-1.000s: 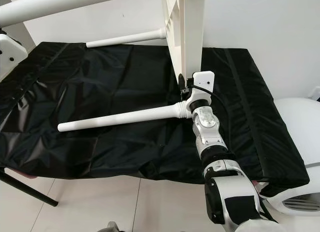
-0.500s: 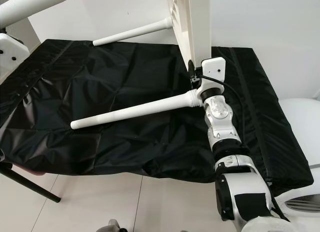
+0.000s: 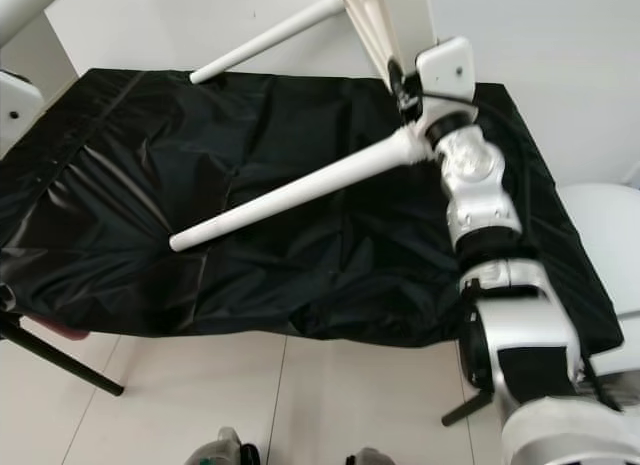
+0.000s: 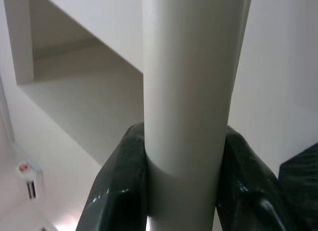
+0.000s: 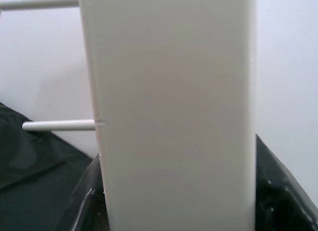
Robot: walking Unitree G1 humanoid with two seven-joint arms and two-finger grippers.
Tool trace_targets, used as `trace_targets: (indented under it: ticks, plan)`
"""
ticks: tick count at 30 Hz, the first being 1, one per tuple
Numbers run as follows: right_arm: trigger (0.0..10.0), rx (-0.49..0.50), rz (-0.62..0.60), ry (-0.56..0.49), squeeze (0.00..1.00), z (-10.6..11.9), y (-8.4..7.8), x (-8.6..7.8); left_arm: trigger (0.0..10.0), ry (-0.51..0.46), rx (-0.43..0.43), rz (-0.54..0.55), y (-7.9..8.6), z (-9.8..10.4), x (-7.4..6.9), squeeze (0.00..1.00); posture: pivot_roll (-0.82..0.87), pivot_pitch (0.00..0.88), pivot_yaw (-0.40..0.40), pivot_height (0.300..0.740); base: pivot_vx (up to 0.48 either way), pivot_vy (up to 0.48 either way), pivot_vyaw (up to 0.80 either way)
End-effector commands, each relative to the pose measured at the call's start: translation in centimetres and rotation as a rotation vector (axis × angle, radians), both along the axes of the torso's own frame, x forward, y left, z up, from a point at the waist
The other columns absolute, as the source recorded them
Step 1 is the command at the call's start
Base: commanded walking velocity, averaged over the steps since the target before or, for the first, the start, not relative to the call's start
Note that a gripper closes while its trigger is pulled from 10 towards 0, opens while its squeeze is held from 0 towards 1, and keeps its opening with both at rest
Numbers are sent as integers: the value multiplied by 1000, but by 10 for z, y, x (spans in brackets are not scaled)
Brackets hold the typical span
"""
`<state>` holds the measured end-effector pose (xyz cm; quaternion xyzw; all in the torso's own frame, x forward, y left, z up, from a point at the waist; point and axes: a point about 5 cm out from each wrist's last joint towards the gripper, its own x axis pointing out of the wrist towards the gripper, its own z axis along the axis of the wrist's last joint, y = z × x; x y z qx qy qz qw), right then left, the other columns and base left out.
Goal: Building children table
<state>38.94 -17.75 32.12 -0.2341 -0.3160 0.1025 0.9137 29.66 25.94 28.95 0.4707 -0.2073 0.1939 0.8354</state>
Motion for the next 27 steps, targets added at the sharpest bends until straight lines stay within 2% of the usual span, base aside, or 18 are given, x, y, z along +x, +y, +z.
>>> trace_targets:
  ticks: [1, 2, 5, 10, 11, 12, 14, 16, 17, 18, 20, 21, 23, 25, 26, 27]
  plan:
    - [0, 144, 12, -498, 0, 114, -18, -45, 10000, 313, -195, 79, 22, -72, 4, 0, 16, 0, -114, 740, 0, 0, 0]
    - [0, 144, 12, -498, 0, 114, -18, -45, 10000, 313, -195, 79, 22, -72, 4, 0, 16, 0, -114, 740, 0, 0, 0]
    - [0, 78, 61, -525, 0, 137, -4, -47, 10000, 331, -252, 75, 17, -87, 3, 0, 20, 0, -129, 740, 0, 0, 0]
    - [0, 37, 89, -523, 0, 146, 5, -47, 10000, 335, -284, 66, 12, -95, 3, 0, 23, 0, -141, 740, 0, 0, 0]
    - [0, 3, 119, -516, 0, 150, 16, -46, 10000, 342, -315, 53, 8, -101, 3, 0, 27, 0, -149, 740, 0, 0, 0]
    - [0, 3, 119, -516, 0, 150, 16, -46, 10000, 342, -315, 53, 8, -101, 3, 0, 27, 0, -149, 740, 0, 0, 0]
    - [0, -60, 187, -511, 0, 156, 36, -46, 10000, 368, -397, 30, 0, -114, 3, 0, 32, 0, -154, 740, 0, 0, 0]
    - [0, -60, 187, -511, 0, 156, 36, -46, 10000, 368, -397, 30, 0, -114, 3, 0, 32, 0, -154, 740, 0, 0, 0]
    - [0, -91, 215, -509, 0, 158, 44, -46, 10000, 388, -437, 13, -4, -120, 4, 0, 32, 0, -152, 740, 0, 0, 0]
    - [0, -91, 215, -509, 0, 158, 44, -46, 10000, 388, -437, 13, -4, -120, 4, 0, 32, 0, -152, 740, 0, 0, 0]
    - [0, -131, 257, -510, 0, 163, 60, -47, 10000, 402, -499, -14, -11, -129, 7, 0, 39, 0, -157, 740, 0, 0, 0]
    - [0, -131, 257, -510, 0, 163, 60, -47, 10000, 402, -499, -14, -11, -129, 7, 0, 39, 0, -157, 740, 0, 0, 0]
    - [0, -135, 273, -522, 0, 172, 70, -50, 10000, 400, -575, -50, -19, -132, 11, 0, 48, 0, -154, 740, 0, 0, 0]
    - [0, -135, 273, -522, 0, 172, 70, -50, 10000, 400, -575, -50, -19, -132, 11, 0, 48, 0, -154, 740, 0, 0, 0]
    - [0, -131, 274, -535, 0, 177, 73, -52, 10000, 398, -623, -63, -21, -134, 12, 0, 53, 0, -156, 740, 0, 0, 0]
    - [0, -131, 274, -535, 0, 177, 73, -52, 10000, 398, -623, -63, -21, -134, 12, 0, 53, 0, -156, 740, 0, 0, 0]
